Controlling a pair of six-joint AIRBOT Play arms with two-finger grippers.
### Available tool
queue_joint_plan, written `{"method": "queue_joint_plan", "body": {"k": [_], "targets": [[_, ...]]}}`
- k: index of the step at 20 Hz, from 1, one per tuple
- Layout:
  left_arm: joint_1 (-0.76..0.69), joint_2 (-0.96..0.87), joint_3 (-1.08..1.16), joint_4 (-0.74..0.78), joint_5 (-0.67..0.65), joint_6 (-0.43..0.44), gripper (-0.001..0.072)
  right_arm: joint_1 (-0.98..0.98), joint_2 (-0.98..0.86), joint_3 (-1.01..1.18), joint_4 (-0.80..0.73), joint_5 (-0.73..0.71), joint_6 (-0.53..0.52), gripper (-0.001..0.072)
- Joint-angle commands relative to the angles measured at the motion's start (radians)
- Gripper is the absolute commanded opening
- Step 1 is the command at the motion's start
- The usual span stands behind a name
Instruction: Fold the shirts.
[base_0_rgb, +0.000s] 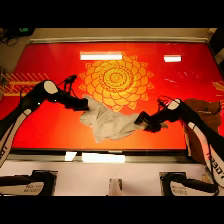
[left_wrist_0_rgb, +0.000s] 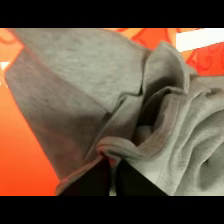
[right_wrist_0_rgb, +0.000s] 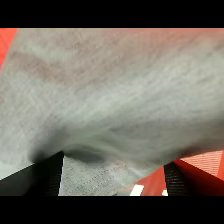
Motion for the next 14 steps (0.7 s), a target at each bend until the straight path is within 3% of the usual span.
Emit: {"method": "queue_joint_plan", "body": {"k": [1,2,8,11,14], "targets": [[-0.011,0.028,0.001,0.0,-0.008,0.002,0.0041,0.001,-0.017,0.001,0.024,-0.091,-0.003,0.0404],[-0.013,0.041,0.001,0.001,-0.008,0.002,0.0041,0.001,-0.016,0.001,0.023,-0.089,-0.003,0.0032],[0.05,0.219,0.14,0.054,-0.023,0.048,0.0041,0.001,0.161,0.161,-0.072,0.05,-0.159,0.003],[0.1,0.348,0.381,0.053,0.005,0.078,0.0041,0.001,0.354,0.38,-0.179,0.063,-0.16,0.003],[0.112,0.471,0.639,0.053,0.134,0.077,0.0041,0.001,0.533,0.606,-0.247,0.051,-0.093,0.003]]}}
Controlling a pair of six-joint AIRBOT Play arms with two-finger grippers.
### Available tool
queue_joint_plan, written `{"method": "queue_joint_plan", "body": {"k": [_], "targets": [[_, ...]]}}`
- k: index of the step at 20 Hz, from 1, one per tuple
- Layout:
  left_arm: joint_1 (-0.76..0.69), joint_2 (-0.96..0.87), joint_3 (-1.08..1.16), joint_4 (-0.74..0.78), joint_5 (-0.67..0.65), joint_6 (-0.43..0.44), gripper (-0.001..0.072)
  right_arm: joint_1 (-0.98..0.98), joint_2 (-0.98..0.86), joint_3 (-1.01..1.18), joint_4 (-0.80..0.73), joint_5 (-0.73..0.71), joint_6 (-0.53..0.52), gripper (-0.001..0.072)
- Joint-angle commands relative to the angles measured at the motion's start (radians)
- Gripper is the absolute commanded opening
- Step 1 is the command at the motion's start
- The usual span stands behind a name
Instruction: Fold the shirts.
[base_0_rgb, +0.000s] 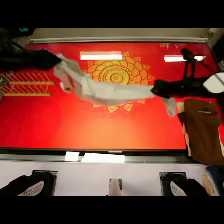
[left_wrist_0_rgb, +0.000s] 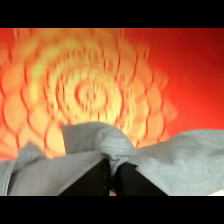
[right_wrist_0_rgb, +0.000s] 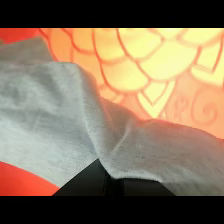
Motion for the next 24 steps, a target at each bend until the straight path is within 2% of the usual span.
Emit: {"method": "queue_joint_plan", "body": {"k": [1,4,7,8,11,13,15,16,19,21,24], "targets": [[0.019,0.144,0.27,0.005,0.148,0.01,0.0041,0.0,0.209,0.244,-0.102,0.005,0.086,0.003],[0.018,0.246,0.357,0.005,0.245,-0.015,0.0042,0.0,0.346,0.3,-0.109,0.021,0.215,0.003],[0.018,0.313,0.357,0.023,0.216,-0.016,0.0042,0.0,0.42,0.3,-0.135,0.172,0.286,0.0031],[0.018,0.32,0.357,0.04,0.164,-0.016,0.0042,0.0,0.424,0.3,-0.155,0.273,0.315,0.0031],[0.018,0.313,0.327,0.125,-0.142,-0.016,0.0042,0.0,0.414,0.236,-0.2,0.633,0.381,0.0031],[0.018,0.298,0.227,0.137,-0.274,-0.035,0.0043,0.0,0.421,0.074,-0.202,0.7,0.379,0.0031],[0.018,0.284,0.047,0.138,-0.281,-0.042,0.0042,0.0,0.423,-0.154,-0.19,0.621,0.367,0.0031],[0.018,0.274,-0.051,0.139,-0.243,-0.039,0.0042,0.0,0.422,-0.264,-0.189,0.524,0.365,0.0031],[0.019,0.197,-0.323,0.14,0.005,-0.013,0.0042,0.0,0.36,-0.529,-0.174,0.14,0.415,0.0032],[0.018,0.098,-0.398,0.137,0.16,-0.029,0.0043,0.0,0.27,-0.596,-0.154,-0.055,0.487,0.0032],[0.018,-0.077,-0.401,0.13,0.202,-0.14,0.0044,0.0,0.13,-0.6,-0.087,-0.206,0.51,0.0032]]}}
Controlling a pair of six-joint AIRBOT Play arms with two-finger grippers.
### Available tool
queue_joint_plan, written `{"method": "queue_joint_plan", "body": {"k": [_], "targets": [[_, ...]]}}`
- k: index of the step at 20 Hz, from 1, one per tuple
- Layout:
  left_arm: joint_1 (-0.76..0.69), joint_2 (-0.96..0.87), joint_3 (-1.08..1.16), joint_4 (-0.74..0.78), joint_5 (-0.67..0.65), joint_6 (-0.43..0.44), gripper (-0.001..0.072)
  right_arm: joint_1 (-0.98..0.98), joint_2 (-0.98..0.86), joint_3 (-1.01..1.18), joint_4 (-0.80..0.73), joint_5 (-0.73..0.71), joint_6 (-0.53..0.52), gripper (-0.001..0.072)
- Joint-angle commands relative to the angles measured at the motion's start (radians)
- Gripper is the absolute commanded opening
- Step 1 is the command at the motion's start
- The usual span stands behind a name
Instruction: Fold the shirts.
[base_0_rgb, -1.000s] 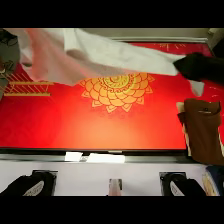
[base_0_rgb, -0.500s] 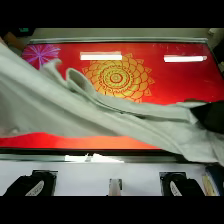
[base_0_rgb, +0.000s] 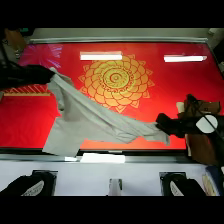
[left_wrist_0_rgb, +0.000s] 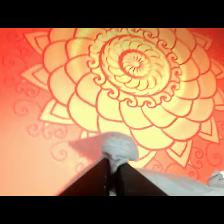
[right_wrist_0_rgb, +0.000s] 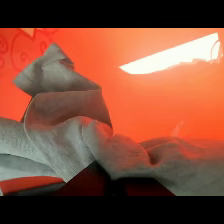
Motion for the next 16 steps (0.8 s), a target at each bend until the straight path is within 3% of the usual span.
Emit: {"method": "queue_joint_plan", "body": {"k": [1,2,3,4,5,6,9,11,14,16], "targets": [[0.0,-0.182,-0.062,-0.028,0.076,-0.118,0.0069,0.0,-0.147,-0.064,0.092,-0.251,0.046,0.0032],[0.0,-0.217,-0.062,-0.055,0.044,-0.135,0.0137,0.0,-0.178,-0.064,0.122,-0.267,0.046,0.0032],[0.0,-0.243,-0.061,-0.095,0.021,-0.136,0.0338,0.0,-0.2,-0.064,0.149,-0.286,0.045,0.0035],[0.002,-0.253,-0.056,-0.107,-0.003,-0.135,0.0536,0.0,-0.208,-0.062,0.167,-0.308,0.045,0.0174],[0.011,-0.252,-0.037,-0.088,-0.045,-0.114,0.0609,0.0,-0.206,-0.051,0.165,-0.318,0.04,0.0393],[0.032,-0.252,0.005,-0.044,-0.115,-0.082,0.0609,-0.003,-0.203,-0.026,0.155,-0.318,0.003,0.0483],[0.137,-0.251,0.146,0.233,-0.398,-0.068,0.0606,-0.083,-0.189,0.105,0.061,-0.182,-0.114,0.0564],[0.238,-0.251,0.159,0.36,-0.495,-0.069,0.0604,-0.204,-0.188,0.169,0.051,-0.084,-0.178,0.0565],[0.388,-0.259,0.033,0.217,-0.454,-0.07,0.0604,-0.359,-0.189,0.18,0.057,0.079,-0.291,0.0561],[0.44,-0.27,-0.085,0.095,-0.386,-0.012,0.0604,-0.388,-0.188,0.175,0.057,0.216,-0.382,0.056]]}}
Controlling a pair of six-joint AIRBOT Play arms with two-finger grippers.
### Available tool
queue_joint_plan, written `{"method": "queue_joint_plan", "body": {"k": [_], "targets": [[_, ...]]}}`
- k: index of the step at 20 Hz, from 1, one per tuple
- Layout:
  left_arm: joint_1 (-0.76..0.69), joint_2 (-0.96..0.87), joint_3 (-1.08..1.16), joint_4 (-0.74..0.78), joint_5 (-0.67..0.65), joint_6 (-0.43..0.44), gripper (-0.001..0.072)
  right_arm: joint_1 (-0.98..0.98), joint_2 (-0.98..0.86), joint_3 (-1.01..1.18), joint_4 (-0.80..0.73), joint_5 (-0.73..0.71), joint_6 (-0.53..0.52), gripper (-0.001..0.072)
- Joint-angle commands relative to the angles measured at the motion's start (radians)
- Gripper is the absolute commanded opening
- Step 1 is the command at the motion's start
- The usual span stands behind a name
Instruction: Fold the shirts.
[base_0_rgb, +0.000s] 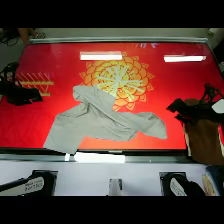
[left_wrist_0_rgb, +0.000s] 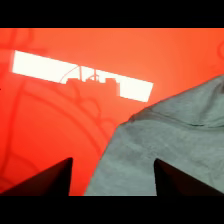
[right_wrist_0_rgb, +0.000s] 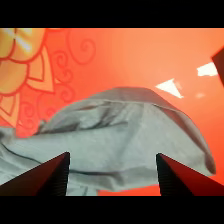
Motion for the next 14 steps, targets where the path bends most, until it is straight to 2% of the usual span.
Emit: {"method": "queue_joint_plan", "body": {"k": [1,4,10,14], "targets": [[0.108,-0.019,-0.158,-0.139,0.059,0.071,0.0604,-0.076,-0.001,0.015,-0.004,0.26,-0.164,0.0561],[0.099,-0.061,-0.234,-0.211,0.155,0.153,0.0604,-0.076,0.0,0.015,0.056,0.365,-0.189,0.0561],[0.057,-0.168,-0.235,-0.267,0.202,0.357,0.0604,-0.076,-0.001,0.015,0.114,0.323,-0.184,0.0561],[0.037,-0.208,-0.236,-0.275,0.234,0.409,0.0603,-0.076,-0.001,0.015,0.129,0.311,-0.165,0.056]]}}
